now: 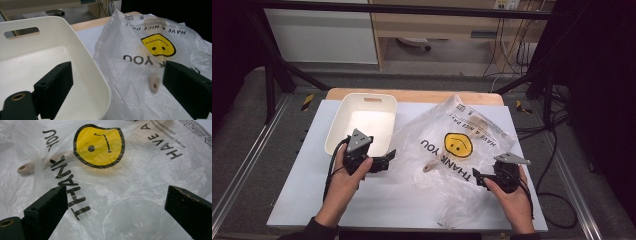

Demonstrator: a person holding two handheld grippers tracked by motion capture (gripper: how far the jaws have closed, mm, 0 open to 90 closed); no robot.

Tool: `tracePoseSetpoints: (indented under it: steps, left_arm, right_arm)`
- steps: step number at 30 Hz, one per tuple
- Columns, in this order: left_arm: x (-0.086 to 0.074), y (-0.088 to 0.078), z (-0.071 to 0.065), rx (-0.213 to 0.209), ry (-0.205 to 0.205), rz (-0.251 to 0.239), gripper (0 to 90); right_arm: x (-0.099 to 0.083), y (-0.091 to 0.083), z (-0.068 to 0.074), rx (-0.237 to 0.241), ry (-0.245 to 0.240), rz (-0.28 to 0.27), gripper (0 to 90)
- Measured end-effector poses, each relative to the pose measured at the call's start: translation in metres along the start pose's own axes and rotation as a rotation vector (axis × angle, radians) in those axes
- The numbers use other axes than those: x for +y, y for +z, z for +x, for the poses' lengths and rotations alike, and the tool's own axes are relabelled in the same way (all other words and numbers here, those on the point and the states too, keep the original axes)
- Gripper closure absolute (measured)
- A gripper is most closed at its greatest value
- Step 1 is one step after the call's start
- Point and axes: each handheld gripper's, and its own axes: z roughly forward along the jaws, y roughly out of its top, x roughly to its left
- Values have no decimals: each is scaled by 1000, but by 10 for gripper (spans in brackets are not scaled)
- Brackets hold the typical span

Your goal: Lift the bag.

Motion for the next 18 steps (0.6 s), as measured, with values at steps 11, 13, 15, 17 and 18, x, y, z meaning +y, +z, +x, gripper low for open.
tracePoseSetpoints:
  steps: [11,13,15,17,18]
  left_arm:
    - [0,1,-2,-7,2,1,94]
    - [0,1,-1,-8,-1,0,94]
    - [0,1,-1,-5,-2,2,94]
    - [-1,1,0,-6,-1,4,94]
    - [-1,2,0,-2,0,4,94]
  right_arm:
    - [-14,7,-13,-28,69,84,95]
    - [-17,6,-14,-30,69,96,92]
    - [-21,5,-14,-25,82,103,86]
    - [-25,3,-14,-26,79,122,82]
    - [-27,3,-14,-24,82,132,80]
